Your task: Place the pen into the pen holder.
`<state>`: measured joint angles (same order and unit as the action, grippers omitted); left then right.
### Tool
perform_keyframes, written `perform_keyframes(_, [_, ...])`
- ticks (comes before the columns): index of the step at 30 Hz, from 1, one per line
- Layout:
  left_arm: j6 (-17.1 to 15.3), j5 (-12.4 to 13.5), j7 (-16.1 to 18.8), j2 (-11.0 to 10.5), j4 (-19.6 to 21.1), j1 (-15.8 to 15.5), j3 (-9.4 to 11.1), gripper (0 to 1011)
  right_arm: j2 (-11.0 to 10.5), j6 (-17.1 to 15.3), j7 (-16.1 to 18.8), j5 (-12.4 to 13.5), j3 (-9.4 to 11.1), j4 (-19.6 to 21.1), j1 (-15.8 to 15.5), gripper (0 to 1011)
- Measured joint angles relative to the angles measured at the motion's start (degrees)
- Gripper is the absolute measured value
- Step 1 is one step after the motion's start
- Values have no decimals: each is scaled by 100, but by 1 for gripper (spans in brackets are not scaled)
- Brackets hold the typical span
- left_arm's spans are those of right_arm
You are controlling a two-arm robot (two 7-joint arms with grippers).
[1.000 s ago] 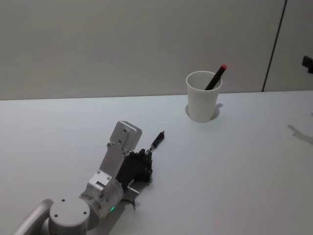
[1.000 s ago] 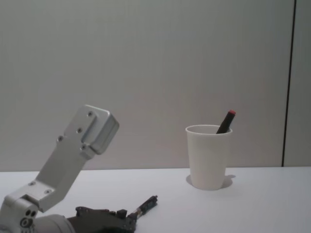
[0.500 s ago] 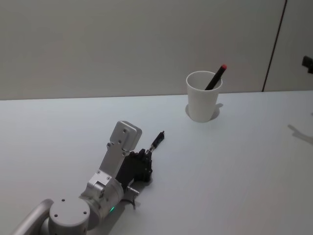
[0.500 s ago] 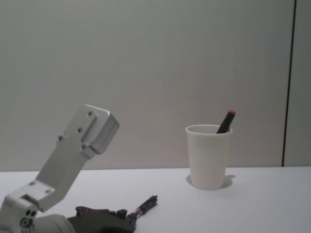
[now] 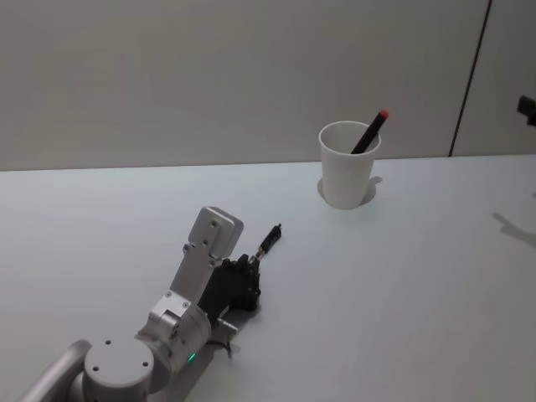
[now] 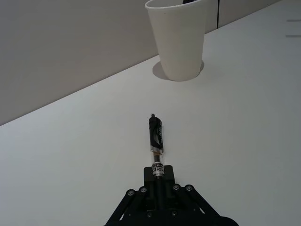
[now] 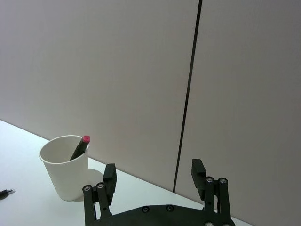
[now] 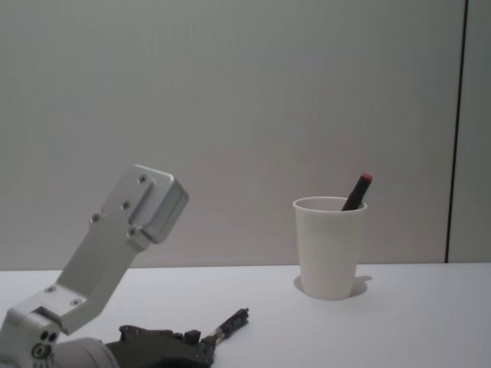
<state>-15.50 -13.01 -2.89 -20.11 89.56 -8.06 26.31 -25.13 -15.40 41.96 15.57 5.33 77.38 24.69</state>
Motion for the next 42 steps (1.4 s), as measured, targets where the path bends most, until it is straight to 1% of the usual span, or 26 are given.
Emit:
perform_keyframes(6, [121, 98, 0, -26, 21, -10, -34, 124, 0, 0, 0, 0, 0, 0, 0, 1002])
perform_keyframes(9, [230, 157, 1, -47, 43, -22, -63, 124, 0, 0, 0, 0, 0, 0, 0, 1002])
perform_keyframes(11, [363, 216, 16, -73, 67, -37, -102, 124, 0, 0, 0, 0, 0, 0, 0, 1002])
perform_keyframes(12, [363, 216, 16, -73, 67, -37, -102, 124, 0, -1, 0, 0, 0, 0, 0, 1002])
perform_keyframes(15, [493, 269, 44, -103, 93, -50, -145, 124, 0, -1, 0, 0, 0, 0, 0, 1002])
perform_keyframes(22, [872, 364, 152, -180, 156, -83, -267, 124, 0, 0, 0, 0, 0, 0, 0, 1002])
perform_keyframes(24, [1063, 389, 212, -199, 178, -96, -315, 123, 0, -1, 0, 3, 0, 0, 0, 1002])
perform_keyframes(25, [1063, 389, 212, -199, 178, -96, -315, 123, 0, -4, 0, 7, 0, 0, 1, 1002])
perform_keyframes(27, [1268, 414, 275, -210, 196, -116, -360, 124, 0, -15, 0, 23, -1, 5, 2, 1002])
perform_keyframes(31, [1463, 441, 330, -208, 211, -145, -400, 124, 5, -87, 8, 137, -5, 58, 11, 1002])
perform_keyframes(32, [1576, 460, 357, -202, 221, -161, -418, 123, 8, -133, 19, 194, -6, 83, 14, 1002])
perform_keyframes(34, [1672, 478, 376, -191, 229, -183, -436, 123, 12, -189, 31, 265, -7, 121, 19, 1002])
perform_keyframes(35, [1779, 502, 392, -178, 237, -205, -447, 124, 16, -247, 44, 340, -7, 158, 24, 1002])
perform_keyframes(38, [1924, 535, 400, -156, 251, -242, -463, 123, 28, -403, 81, 532, -11, 258, 34, 1002])
perform_keyframes(42, [2220, 606, 389, -84, 273, -345, -487, 124, 45, -629, 133, 806, -18, 387, 47, 1002])
